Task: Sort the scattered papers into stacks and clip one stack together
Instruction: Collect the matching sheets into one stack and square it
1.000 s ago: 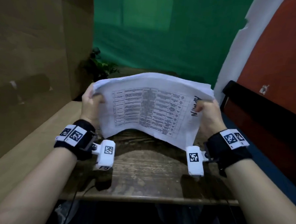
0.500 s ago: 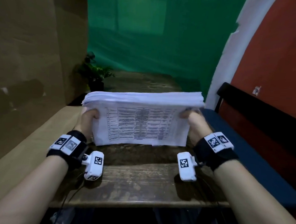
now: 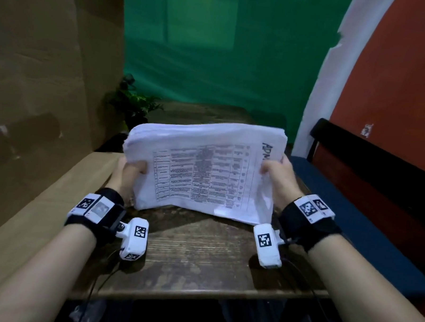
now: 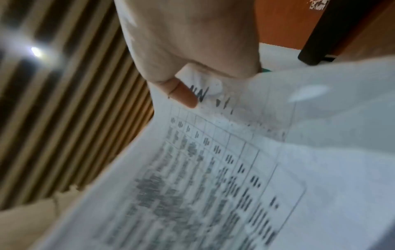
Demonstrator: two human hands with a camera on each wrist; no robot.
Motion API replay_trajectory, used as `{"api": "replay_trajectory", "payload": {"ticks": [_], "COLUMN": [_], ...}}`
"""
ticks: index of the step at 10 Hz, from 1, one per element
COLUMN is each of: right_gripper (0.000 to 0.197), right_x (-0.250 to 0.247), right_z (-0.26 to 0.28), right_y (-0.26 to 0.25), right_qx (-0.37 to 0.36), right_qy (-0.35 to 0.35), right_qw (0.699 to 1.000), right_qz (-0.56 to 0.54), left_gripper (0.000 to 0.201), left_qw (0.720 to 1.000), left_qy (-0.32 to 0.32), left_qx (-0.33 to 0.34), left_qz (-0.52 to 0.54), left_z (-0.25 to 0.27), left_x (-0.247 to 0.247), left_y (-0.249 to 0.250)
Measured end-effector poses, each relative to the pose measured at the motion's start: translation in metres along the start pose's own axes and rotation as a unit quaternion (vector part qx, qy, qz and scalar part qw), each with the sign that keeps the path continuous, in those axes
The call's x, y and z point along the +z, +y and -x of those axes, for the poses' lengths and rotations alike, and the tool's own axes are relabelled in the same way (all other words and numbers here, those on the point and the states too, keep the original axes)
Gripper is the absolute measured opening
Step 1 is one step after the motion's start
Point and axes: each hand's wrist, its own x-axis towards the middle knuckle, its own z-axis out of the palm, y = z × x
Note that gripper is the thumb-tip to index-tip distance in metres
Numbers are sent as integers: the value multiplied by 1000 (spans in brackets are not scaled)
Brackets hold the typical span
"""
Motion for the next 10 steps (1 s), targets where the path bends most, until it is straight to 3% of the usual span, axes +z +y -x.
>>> {"api": "replay_trajectory", "payload": {"ticks": [1, 2, 3, 4, 5, 6, 7, 8, 9, 10], "right_gripper": [40, 75, 88, 84, 86, 85, 84, 94, 53, 29], "right_x": [-12, -17, -11, -12, -15, -14, -18, -26, -23, -10], "right_z": [-5, -2, 13, 11, 5, 10, 6, -5, -8, -5], "right_y": [6, -15, -28, -39, -48, -42, -38, -21, 1, -3], "right_qx": [10, -194, -366, -294, -307, -272, -244, -66, 29, -11], "right_qy": [-12, 78, 3, -11, -3, 4, 11, -6, -110, -52], "right_qw": [1000, 962, 834, 755, 723, 692, 785, 973, 993, 998], "right_qz": [14, 176, 414, 586, 619, 668, 570, 222, 42, 32], "left_gripper": [26, 24, 28, 29, 12, 10, 14, 19, 14, 31], "left_qw": [1000, 999, 997, 997, 999, 999, 998, 998, 997, 996], "left_qy": [8, 4, -9, -18, -18, -25, -29, -36, -47, -63], "left_qx": [9, -16, -65, -68, -42, 2, 8, 4, -2, 55], "left_qz": [-22, -39, -31, -41, -6, 37, 56, 53, 56, 26], "left_z": [-4, -14, -22, -25, -19, -14, -15, -12, -9, -8], "left_x": [6, 1, -5, -7, -4, -4, -8, -6, -8, -8], "left_y": [1, -2, -3, -3, 0, 0, -1, 2, 4, 15]}}
